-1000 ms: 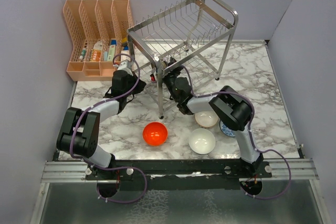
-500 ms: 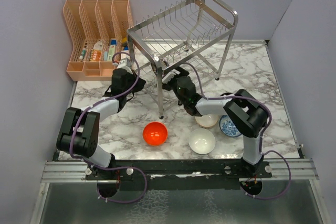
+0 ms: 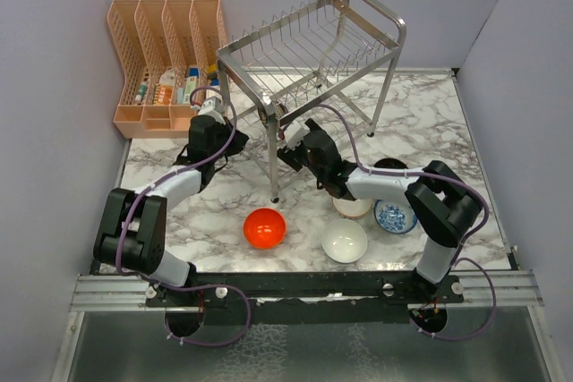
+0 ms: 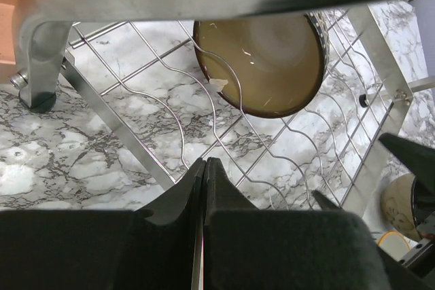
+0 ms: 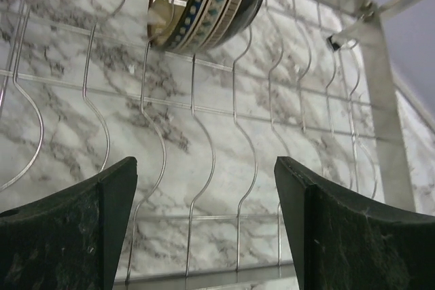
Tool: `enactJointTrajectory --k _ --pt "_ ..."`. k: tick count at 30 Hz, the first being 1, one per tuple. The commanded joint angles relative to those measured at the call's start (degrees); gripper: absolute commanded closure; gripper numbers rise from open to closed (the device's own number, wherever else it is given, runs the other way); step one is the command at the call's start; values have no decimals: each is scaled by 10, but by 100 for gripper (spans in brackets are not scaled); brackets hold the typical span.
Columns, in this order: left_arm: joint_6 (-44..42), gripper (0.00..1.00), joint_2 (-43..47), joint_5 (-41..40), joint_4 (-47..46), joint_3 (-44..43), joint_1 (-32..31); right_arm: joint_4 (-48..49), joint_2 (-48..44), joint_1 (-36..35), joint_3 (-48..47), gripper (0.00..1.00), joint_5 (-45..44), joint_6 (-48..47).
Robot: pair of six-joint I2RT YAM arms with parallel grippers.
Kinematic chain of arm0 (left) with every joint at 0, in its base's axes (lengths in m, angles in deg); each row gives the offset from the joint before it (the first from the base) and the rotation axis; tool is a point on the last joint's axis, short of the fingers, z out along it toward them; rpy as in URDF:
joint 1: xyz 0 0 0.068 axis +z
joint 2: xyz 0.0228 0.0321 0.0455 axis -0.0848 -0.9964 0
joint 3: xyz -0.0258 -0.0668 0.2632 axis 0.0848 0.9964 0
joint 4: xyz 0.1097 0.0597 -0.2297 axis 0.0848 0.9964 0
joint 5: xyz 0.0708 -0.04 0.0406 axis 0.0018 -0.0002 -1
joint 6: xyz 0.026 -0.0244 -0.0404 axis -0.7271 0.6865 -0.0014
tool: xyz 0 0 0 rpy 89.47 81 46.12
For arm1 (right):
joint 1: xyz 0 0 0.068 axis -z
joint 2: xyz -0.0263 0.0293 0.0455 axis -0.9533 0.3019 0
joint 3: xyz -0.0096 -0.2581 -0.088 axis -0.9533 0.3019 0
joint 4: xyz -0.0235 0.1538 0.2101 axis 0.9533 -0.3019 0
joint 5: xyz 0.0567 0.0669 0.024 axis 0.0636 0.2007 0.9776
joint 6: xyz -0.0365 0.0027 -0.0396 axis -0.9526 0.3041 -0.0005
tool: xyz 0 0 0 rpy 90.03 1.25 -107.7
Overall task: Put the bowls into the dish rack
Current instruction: Adjust the bowl in the dish rack, then pick up the bowl from the center of the board.
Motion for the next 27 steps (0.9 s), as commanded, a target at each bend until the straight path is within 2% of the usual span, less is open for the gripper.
enactJointTrajectory --k 1,8,20,27 --pt "1 100 25 10 9 -7 0 -77 -41 1 19 18 14 60" --pt "3 99 33 12 11 -7 1 -155 -104 1 37 19 21 138" --pt "7 91 47 21 23 -7 0 -358 -247 1 95 19 43 342" --pt "12 77 81 26 46 -7 0 -496 -341 1 100 18 31 472"
